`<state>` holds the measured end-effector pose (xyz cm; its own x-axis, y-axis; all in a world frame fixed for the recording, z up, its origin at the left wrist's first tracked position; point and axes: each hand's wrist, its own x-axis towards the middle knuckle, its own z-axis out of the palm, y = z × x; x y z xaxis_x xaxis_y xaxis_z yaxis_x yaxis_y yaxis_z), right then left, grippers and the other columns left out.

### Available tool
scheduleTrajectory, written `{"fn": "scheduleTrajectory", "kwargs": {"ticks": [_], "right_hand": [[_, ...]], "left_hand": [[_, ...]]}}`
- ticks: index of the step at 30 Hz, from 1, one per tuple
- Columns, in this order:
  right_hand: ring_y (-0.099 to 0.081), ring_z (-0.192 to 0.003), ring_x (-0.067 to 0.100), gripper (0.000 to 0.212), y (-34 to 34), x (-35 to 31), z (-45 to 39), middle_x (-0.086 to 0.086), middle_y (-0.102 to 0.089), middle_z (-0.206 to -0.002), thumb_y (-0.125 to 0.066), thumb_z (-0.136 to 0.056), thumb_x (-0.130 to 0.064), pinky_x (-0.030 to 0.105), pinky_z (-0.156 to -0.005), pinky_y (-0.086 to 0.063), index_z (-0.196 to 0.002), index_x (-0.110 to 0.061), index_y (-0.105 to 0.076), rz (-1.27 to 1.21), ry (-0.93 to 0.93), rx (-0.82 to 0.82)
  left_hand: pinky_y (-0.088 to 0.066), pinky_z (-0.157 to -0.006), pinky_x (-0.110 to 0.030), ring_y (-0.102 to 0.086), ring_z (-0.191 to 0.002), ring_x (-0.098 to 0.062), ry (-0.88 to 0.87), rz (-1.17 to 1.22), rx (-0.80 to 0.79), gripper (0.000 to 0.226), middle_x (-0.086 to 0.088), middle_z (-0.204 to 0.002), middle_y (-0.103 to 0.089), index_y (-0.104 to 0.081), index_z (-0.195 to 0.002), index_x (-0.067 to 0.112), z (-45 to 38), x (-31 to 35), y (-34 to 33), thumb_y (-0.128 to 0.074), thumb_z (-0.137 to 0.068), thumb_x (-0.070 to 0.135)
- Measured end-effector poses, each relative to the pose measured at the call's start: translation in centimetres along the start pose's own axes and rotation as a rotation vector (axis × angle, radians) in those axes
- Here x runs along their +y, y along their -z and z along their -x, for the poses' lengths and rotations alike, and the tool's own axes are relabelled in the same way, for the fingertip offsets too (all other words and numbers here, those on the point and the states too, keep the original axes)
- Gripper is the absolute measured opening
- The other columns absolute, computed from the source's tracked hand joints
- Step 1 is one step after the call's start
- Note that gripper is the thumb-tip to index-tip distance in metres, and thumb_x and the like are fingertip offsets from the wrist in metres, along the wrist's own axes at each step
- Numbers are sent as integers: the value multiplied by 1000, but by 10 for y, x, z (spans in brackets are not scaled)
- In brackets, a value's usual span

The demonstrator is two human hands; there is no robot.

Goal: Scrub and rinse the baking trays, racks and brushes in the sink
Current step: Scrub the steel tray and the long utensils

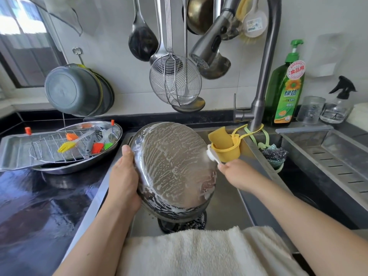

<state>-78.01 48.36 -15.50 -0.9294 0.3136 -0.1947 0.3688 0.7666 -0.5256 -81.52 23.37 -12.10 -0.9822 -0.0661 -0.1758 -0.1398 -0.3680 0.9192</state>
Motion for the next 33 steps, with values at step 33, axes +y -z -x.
{"fn": "scheduleTrajectory", "kwargs": {"ticks": [33], "right_hand": [[-36,-48,17,48,-6,-14,25,1,-44,-60,-40,-106,-47,26,-48,-27,-70,-17,-47,-34,-40,-255]], "left_hand": [[-57,-66,-36,-77,-67,-18,59,153,157,45,0,-74,-79,-70,-97,15,-5,5,4,-47,-107,53]]}}
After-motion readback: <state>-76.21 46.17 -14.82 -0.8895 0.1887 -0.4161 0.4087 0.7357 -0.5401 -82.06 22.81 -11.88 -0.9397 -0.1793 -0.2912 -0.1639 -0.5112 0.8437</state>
